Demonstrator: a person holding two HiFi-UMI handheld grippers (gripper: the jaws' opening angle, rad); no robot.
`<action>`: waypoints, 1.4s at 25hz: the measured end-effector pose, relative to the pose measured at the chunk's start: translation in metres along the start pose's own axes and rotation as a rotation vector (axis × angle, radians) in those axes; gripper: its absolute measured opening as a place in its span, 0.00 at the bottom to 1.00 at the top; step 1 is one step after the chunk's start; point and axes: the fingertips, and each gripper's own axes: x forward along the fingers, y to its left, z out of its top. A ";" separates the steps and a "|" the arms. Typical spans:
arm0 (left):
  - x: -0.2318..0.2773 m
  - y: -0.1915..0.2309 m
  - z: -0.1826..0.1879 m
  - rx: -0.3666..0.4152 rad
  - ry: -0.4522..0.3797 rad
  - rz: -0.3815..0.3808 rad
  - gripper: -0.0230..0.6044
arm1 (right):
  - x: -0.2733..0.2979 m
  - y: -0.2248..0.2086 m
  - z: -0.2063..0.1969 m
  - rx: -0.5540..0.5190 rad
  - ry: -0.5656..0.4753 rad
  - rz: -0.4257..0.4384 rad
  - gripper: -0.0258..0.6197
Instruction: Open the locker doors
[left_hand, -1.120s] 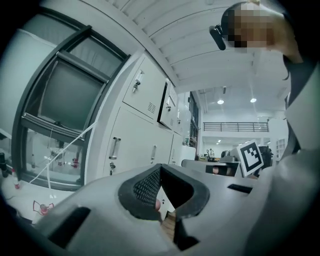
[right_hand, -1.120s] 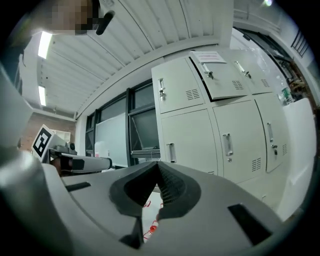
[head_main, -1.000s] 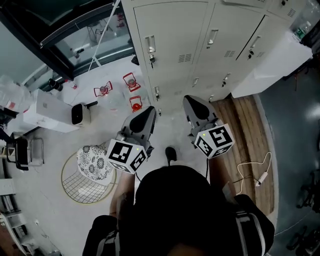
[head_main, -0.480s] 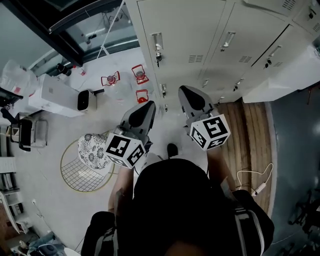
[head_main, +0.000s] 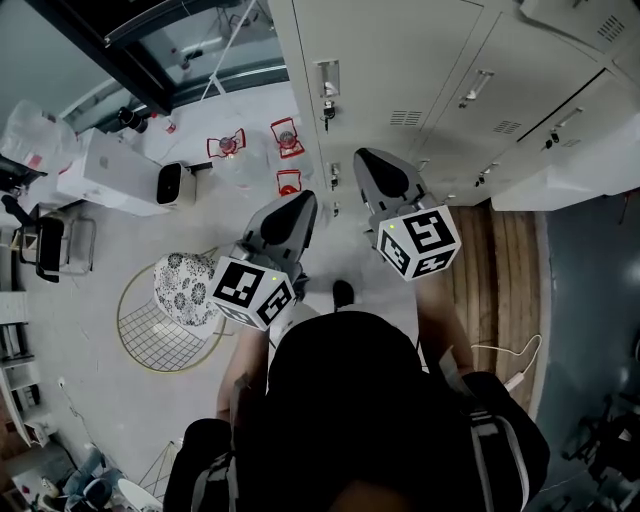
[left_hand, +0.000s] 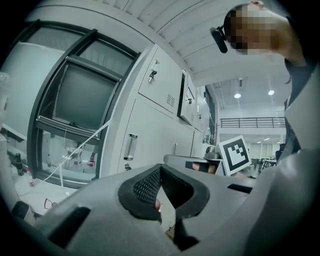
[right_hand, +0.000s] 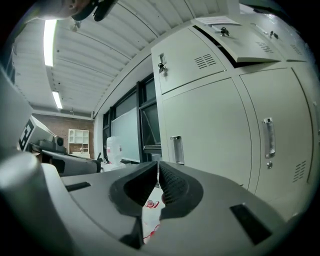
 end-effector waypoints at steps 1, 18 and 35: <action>0.001 0.001 0.001 0.001 -0.001 0.001 0.07 | 0.004 -0.001 0.001 -0.001 0.000 0.001 0.05; 0.002 0.047 0.023 0.008 -0.038 0.020 0.06 | 0.067 -0.004 0.005 -0.021 0.025 -0.004 0.16; -0.007 0.087 0.024 -0.003 -0.011 0.024 0.06 | 0.123 -0.024 0.012 -0.060 0.053 -0.065 0.25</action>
